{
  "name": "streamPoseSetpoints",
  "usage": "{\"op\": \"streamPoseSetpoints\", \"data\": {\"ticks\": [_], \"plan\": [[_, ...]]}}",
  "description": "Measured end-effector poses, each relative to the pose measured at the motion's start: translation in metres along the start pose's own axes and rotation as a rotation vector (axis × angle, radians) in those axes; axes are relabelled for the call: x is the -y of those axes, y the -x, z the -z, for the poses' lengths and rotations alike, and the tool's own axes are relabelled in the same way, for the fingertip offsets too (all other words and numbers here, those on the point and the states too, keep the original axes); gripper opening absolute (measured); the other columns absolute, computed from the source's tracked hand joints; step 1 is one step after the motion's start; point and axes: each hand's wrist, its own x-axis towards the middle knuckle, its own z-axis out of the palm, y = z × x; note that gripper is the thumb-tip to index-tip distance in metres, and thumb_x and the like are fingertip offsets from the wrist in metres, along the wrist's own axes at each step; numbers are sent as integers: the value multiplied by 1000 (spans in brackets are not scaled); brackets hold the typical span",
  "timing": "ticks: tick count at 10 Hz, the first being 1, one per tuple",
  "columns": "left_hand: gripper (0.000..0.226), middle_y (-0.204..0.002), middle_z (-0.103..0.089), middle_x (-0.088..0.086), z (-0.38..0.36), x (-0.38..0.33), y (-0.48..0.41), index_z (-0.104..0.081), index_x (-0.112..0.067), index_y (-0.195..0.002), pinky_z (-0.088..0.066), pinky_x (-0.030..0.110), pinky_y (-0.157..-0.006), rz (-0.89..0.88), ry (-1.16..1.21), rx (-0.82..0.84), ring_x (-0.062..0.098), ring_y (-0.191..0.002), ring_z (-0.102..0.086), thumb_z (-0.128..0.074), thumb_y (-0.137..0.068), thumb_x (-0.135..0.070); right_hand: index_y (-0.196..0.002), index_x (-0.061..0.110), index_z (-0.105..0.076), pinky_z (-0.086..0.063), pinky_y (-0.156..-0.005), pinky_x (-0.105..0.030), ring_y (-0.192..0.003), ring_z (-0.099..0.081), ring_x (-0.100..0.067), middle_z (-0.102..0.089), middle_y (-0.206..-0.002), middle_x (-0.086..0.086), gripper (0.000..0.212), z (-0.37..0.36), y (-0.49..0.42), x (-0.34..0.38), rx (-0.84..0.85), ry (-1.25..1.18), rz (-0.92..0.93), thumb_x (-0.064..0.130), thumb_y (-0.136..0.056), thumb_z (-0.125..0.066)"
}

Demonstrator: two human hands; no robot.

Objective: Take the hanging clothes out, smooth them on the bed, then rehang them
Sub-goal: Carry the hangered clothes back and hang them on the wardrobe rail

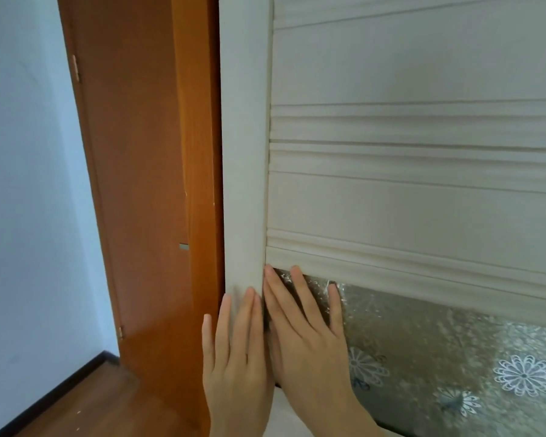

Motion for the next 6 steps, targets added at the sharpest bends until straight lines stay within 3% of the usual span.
{"op": "streamPoseSetpoints", "data": {"ticks": [2,3,4,5,6], "plan": [[43,-139,-44,6,3,3,-1,-37,-13,-137,-12,40,-120,3,26,17,16,-150,-3,-25,-102,-34,-142,23,-30,-7,-115,-49,-143,-20,-19,-27,-151,5,56,-2,-1,3,-21,0,-5,30,-88,-42],[41,-139,-45,7,2,2,-2,-39,-11,-136,-14,39,-119,4,52,24,22,-147,-17,-27,-102,-31,-140,23,-35,-10,-115,-49,-142,-23,-19,-35,-150,5,54,1,-2,3,-15,-36,6,30,-88,-43],[43,-138,-45,7,11,1,-5,-42,-11,-133,-15,38,-118,-6,101,20,29,-133,-37,-43,-93,-28,-137,23,-44,-14,-115,-47,-141,-26,-17,-42,-147,6,51,13,-2,1,29,-129,2,30,-87,-42],[47,-138,-50,4,29,-8,-24,-43,-10,-132,-21,32,-117,-15,342,3,24,-130,-41,-46,-91,-33,-128,26,-58,-36,-106,-27,-130,-44,-3,-52,-139,11,44,47,3,-17,0,-393,-14,29,-86,-47],[44,-131,-54,-7,63,-19,-50,-49,-18,-130,-27,10,-112,18,609,-2,6,-124,-48,-45,-91,-38,-121,38,-60,-48,-85,-11,-104,-59,13,-65,-115,27,38,100,-1,-49,-62,-674,-174,35,-84,-50]]}}
